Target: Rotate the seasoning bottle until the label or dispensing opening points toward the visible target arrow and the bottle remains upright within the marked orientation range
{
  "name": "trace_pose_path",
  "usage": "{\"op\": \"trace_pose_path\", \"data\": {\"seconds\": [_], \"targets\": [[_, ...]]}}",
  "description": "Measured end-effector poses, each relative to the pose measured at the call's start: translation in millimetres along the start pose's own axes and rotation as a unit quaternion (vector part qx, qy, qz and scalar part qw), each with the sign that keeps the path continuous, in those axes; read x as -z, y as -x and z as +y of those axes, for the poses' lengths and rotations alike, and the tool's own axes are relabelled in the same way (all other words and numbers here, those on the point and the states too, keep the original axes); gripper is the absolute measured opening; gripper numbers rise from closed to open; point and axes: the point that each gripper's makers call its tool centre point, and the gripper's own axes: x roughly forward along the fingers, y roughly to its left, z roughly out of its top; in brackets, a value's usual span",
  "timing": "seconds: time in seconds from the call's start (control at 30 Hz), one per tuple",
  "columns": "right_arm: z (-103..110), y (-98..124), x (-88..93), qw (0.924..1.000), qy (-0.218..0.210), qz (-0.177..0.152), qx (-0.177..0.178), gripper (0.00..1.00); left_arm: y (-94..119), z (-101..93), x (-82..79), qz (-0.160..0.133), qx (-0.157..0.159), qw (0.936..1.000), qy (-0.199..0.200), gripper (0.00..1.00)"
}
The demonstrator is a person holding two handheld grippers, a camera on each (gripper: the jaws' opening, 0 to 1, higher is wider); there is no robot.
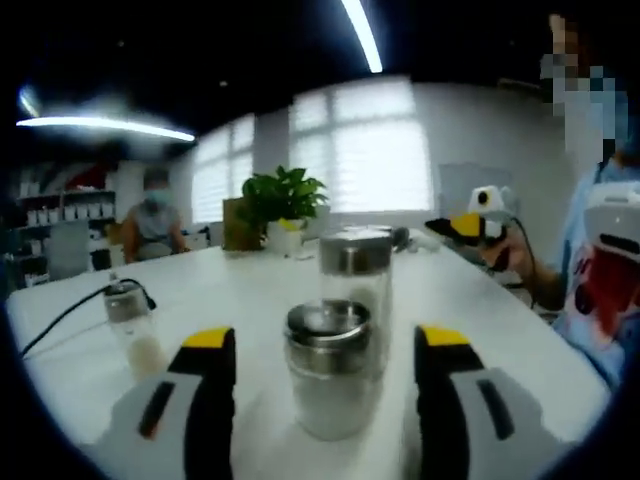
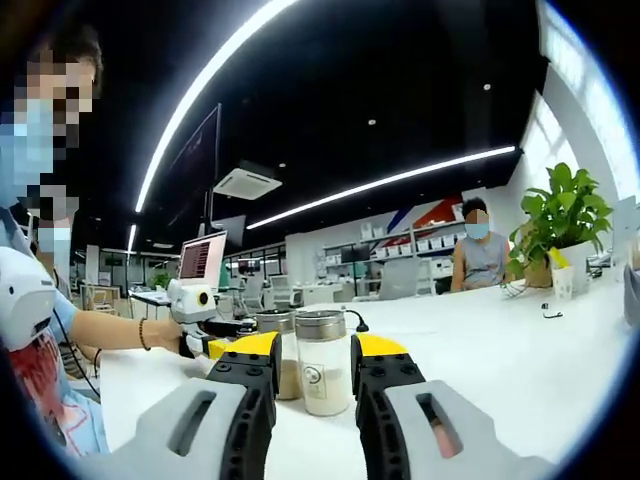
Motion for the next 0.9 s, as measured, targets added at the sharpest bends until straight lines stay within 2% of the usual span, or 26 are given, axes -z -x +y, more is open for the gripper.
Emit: {"op": "trace_pose_path", "data": {"seconds": [0.07,0.17,0.23,0.3,0.47,0.57,0.67,0.77,0.9], "targets": [[-0.1,0.6,1.3,1.0000,0.001,0.002,-0.001,0.27,1.8,4.8,-4.8,-0.014,-0.003,0.9998,0.013,0.71],[-1.7,1.3,2.9,1.0000,0.000,0.004,0.000,0.27,5.3,9.1,-5.8,-0.017,-0.004,0.9995,0.026,0.70],[-2.5,1.6,2.9,1.0000,0.000,0.004,0.002,0.27,12.6,11.6,-9.3,-0.014,-0.002,0.9996,0.024,0.67],[-3.0,1.8,2.7,1.0000,0.001,0.004,0.002,0.27,22.3,13.7,-18.1,-0.025,0.007,0.9993,0.028,0.66],[-2.4,1.0,4.3,1.0000,-0.002,0.005,0.000,0.27,39.4,36.3,-29.8,-0.019,-0.042,0.9989,0.009,0.70],[-1.7,-0.1,5.1,1.0000,-0.004,0.005,-0.002,0.27,43.7,51.5,-34.1,-0.025,-0.078,0.9966,0.012,0.72],[-1.0,-0.3,5.1,1.0000,-0.005,0.005,-0.003,0.27,47.4,66.9,-37.1,-0.026,-0.115,0.9929,-0.014,0.74],[-1.8,0.2,7.4,0.9999,-0.009,0.008,-0.002,0.27,47.3,76.4,-45.5,-0.049,-0.125,0.9908,0.011,0.74],[-3.0,0.9,8.8,0.9999,-0.011,0.009,0.000,0.27,43.6,97.3,-46.8,-0.041,-0.157,0.9868,0.008,0.84]]}}
